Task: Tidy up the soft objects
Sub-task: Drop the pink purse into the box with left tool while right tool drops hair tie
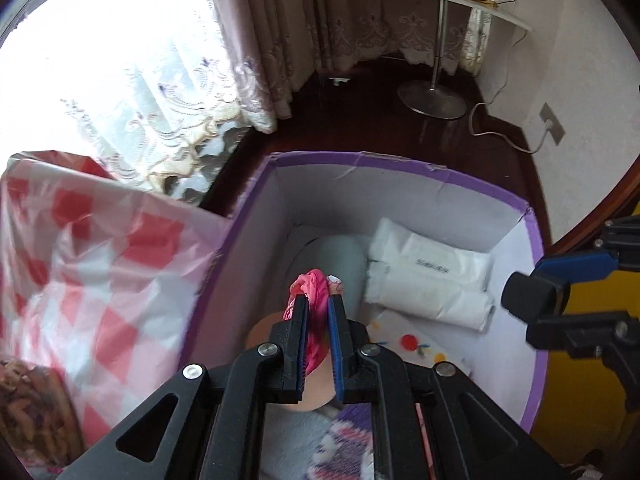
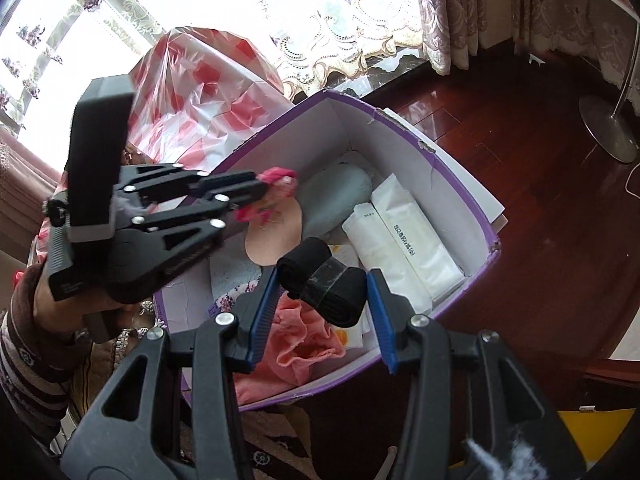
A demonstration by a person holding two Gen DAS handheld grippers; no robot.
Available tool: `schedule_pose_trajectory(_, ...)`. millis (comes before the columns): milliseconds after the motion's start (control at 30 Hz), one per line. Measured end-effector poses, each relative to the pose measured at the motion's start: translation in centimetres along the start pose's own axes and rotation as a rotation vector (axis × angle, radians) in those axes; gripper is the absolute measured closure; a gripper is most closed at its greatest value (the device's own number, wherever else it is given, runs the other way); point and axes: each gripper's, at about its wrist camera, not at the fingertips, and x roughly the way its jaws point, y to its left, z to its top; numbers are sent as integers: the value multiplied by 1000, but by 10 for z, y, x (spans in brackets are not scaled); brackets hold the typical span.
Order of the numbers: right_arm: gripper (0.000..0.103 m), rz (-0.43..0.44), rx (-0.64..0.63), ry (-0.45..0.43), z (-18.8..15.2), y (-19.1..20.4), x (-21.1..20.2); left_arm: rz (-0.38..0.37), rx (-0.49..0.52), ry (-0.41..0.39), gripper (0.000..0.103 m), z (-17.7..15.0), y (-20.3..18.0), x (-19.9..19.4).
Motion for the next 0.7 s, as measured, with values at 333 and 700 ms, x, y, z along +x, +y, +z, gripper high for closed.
schedule_pose_trajectory(333,54,1,-7,6,2,2,-1,-121,-243,-28,51,-15,62,-34)
schedule_pose_trajectory(700,54,57,-118,33,5,54,14,-95,-536,-228,46,-123,121,-137)
